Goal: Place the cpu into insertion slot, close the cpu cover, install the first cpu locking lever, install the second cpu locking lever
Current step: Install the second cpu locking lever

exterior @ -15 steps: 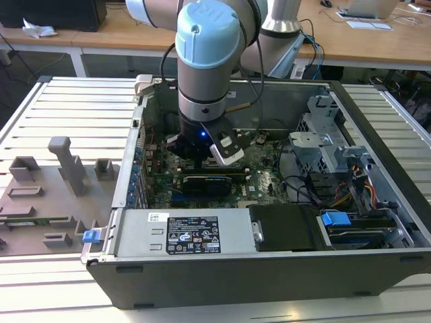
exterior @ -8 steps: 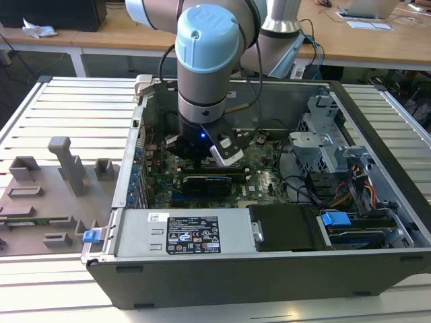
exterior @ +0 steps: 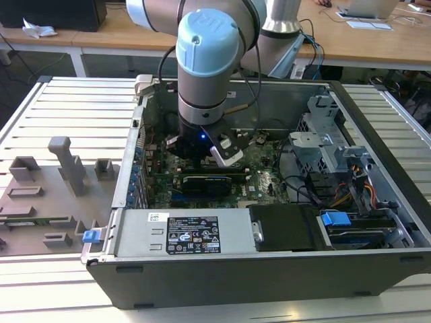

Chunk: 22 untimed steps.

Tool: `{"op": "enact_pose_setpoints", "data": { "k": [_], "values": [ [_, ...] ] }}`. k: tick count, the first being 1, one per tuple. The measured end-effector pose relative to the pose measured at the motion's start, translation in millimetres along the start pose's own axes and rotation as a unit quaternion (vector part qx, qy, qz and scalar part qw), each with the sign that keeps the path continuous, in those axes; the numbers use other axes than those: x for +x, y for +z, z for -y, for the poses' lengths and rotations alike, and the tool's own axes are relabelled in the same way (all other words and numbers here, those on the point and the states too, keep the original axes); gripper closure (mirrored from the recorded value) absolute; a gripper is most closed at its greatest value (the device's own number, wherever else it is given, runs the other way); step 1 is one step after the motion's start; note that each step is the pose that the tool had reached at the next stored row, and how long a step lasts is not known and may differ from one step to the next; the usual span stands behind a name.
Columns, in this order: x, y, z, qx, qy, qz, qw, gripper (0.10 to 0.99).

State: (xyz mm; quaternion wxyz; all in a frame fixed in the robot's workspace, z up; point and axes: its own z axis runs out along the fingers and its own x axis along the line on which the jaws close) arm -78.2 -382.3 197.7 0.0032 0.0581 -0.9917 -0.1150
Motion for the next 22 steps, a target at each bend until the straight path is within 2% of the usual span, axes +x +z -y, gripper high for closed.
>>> {"op": "enact_pose_setpoints", "data": {
  "k": [5,8,9,10,16,17,19,21,22],
  "values": [
    [0.8,-2.5,2.7,-0.0002,-0.001,0.0009,1.0,0.98],
    [-0.9,-10.3,-1.3,-0.0003,-0.001,0.001,1.0,0.98],
    [-5.3,-9.9,-4.0,-0.0003,-0.001,0.001,1.0,0.98],
    [-13.8,-9.1,-7.2,-0.0003,-0.001,0.0006,1.0,0.98],
    [-41.3,-7.8,-11.0,-0.0001,0.0,-0.0033,1.0,0.98],
    [-46.5,-7.5,-12.2,0.0022,0.0,-0.0043,1.0,0.98],
    [-51.0,-6.8,-15.1,0.0131,0.0,-0.0057,0.9999,0.98],
    [-53.0,-6.9,-20.6,0.0464,0.001,-0.0095,0.9989,0.98],
    [-53.3,-6.7,-22.7,0.0578,0.001,-0.0108,0.9983,0.98]
  ]
}}
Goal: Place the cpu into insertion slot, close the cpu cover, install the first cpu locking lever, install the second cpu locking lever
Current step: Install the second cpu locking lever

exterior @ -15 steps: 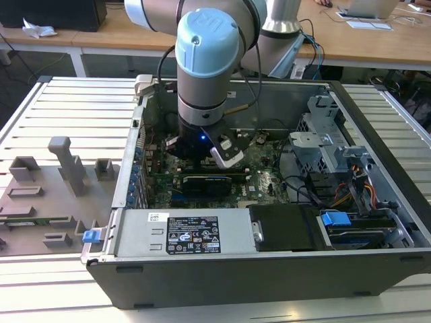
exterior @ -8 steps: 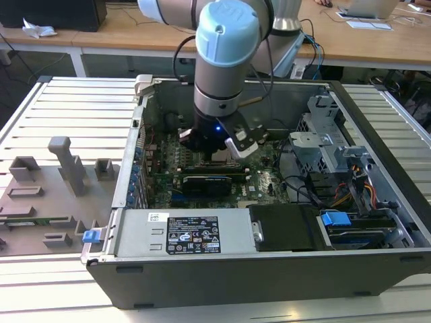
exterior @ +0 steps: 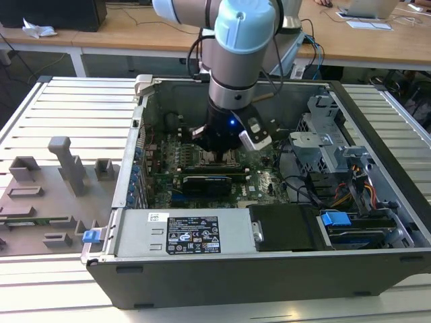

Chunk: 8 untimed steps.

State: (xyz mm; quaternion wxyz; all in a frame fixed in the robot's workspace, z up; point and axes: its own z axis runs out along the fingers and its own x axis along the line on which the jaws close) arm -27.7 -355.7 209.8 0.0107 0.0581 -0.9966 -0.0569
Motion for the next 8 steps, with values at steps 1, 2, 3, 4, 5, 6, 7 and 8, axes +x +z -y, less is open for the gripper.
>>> {"op": "enact_pose_setpoints", "data": {
  "k": [1,2,3,4,5,6,7,8],
  "values": [
    [-0.3,-0.1,-2.0,0.0081,0.0,-0.001,1.0,0.98],
    [-0.7,-0.2,-4.9,0.0148,0.0,-0.0017,0.9999,0.98],
    [-1.1,-0.7,-8.3,0.0202,0.001,-0.0023,0.9998,0.98],
    [-2.0,-1.8,-14.0,0.0281,0.001,-0.0033,0.9996,0.98],
    [-2.4,-2.7,-16.9,0.0314,0.001,-0.0036,0.9995,0.98],
    [-2.6,-4.0,-19.1,0.0347,0.001,-0.004,0.9994,0.98],
    [-2.9,-6.9,-22.4,0.0397,0.001,-0.0046,0.9992,0.98],
    [-3.1,-9.2,-24.3,0.042,0.001,-0.0049,0.9991,0.98]
  ]
}}
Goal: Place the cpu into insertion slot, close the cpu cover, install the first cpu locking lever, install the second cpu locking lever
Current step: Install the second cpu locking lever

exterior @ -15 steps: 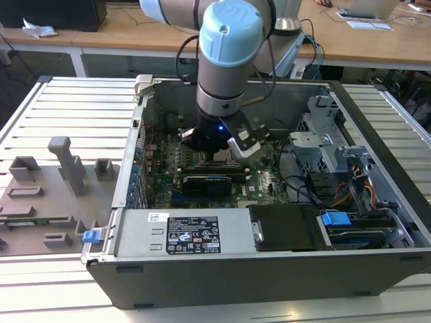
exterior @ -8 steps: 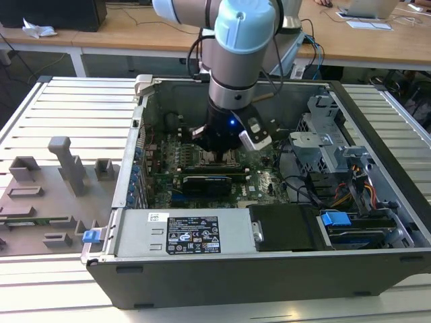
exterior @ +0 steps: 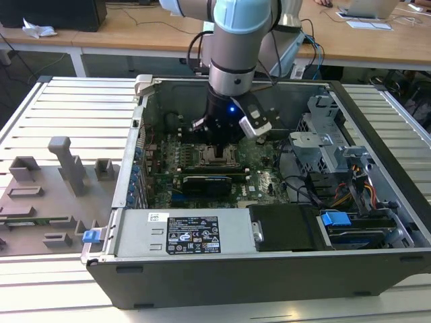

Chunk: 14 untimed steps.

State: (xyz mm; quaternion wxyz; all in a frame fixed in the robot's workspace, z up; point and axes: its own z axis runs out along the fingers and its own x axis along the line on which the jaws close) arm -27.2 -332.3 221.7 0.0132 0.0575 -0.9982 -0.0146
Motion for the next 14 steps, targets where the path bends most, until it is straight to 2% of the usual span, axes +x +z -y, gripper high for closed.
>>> {"op": "enact_pose_setpoints", "data": {
  "k": [1,3,7,9,10,14],
  "values": [
    [0.0,-3.3,-1.1,0.0015,0.0,-0.0002,1.0,0.98],
    [0.1,-15.1,-3.4,0.0036,0.0,-0.0004,1.0,0.98],
    [0.3,-34.4,-5.6,0.0051,0.0,-0.0006,1.0,0.98],
    [0.6,-49.7,-6.6,0.0055,0.0,-0.0006,1.0,0.98],
    [0.7,-52.5,-6.7,0.0055,0.0,-0.0006,1.0,0.98],
    [0.7,-53.0,-6.7,0.0054,0.0,-0.0006,1.0,0.98]
  ]
}}
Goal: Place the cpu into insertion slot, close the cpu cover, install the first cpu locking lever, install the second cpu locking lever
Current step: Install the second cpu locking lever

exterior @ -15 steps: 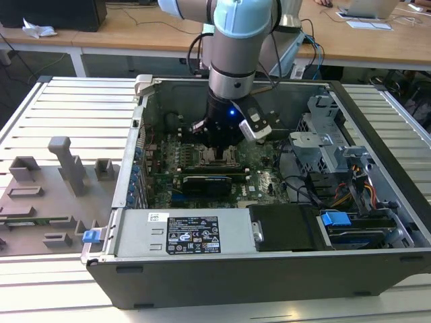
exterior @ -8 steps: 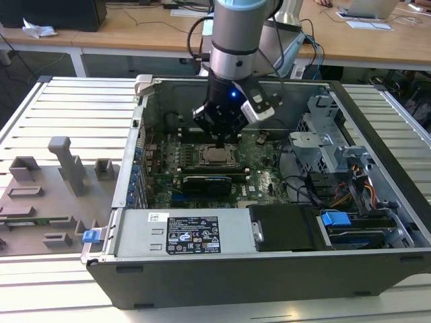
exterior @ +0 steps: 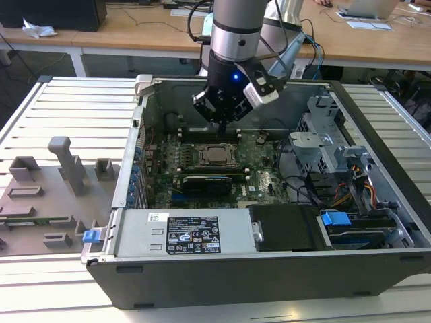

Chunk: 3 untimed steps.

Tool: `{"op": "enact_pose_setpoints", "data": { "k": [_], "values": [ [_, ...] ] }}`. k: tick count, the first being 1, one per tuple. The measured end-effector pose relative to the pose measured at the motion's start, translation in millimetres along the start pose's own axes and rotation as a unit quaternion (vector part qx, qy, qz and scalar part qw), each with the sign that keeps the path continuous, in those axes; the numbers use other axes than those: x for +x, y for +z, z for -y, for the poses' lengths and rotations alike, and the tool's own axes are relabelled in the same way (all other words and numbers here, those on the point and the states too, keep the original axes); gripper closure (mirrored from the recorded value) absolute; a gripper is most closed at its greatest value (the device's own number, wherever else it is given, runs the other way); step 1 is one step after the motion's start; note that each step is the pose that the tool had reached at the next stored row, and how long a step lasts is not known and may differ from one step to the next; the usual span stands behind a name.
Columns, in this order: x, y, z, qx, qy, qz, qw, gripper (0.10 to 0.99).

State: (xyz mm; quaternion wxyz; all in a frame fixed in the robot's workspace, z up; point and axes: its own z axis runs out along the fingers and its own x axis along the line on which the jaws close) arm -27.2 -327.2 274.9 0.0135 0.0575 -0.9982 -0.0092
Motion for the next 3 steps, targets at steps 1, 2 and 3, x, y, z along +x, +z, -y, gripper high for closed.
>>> {"op": "enact_pose_setpoints", "data": {
  "k": [1,2,3],
  "values": [
    [0.0,-0.1,0.0,0.0,0.0,0.0,1.0,0.98],
    [0.0,-0.1,0.0,0.0,0.0,0.0,1.0,0.98],
    [0.0,-0.2,0.0,0.0,0.0,0.0,1.0,0.98]
  ]
}}
